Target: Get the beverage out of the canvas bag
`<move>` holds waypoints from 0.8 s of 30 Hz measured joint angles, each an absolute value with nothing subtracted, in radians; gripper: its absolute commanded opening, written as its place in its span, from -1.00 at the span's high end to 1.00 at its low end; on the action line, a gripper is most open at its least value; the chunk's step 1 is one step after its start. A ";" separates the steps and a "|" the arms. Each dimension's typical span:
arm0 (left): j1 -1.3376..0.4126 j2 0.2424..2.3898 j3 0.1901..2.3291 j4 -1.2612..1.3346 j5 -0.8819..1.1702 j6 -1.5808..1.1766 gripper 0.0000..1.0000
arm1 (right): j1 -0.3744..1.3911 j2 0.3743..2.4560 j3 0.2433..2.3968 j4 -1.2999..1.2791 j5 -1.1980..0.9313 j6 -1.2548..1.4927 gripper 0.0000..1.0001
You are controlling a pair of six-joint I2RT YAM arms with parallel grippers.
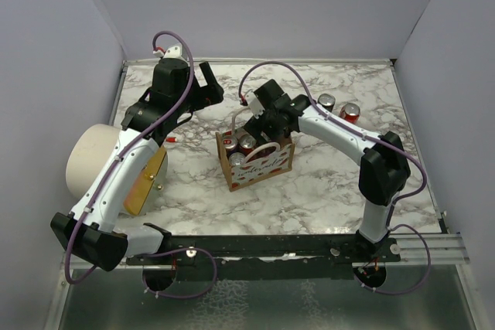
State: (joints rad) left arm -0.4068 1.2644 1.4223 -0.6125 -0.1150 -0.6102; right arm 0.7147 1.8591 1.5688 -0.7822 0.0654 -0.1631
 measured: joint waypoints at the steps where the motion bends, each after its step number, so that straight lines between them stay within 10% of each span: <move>1: -0.406 1.264 1.422 -0.613 -0.115 -0.610 -0.95 | 0.715 1.860 1.569 -0.782 0.065 -0.163 -0.63; 20: -0.401 1.310 1.441 -0.623 -0.096 -0.607 -0.94 | 0.717 1.951 1.568 -0.758 0.061 -0.162 -0.55; 24: -0.400 1.307 1.459 -0.662 -0.096 -0.591 -0.94 | 0.717 1.953 1.558 -0.739 0.061 -0.161 -0.29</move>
State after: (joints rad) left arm -0.4004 1.3067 1.4593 -0.6621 -0.0959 -0.5907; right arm 0.7170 1.9526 1.5581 -0.7387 0.0612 -0.1612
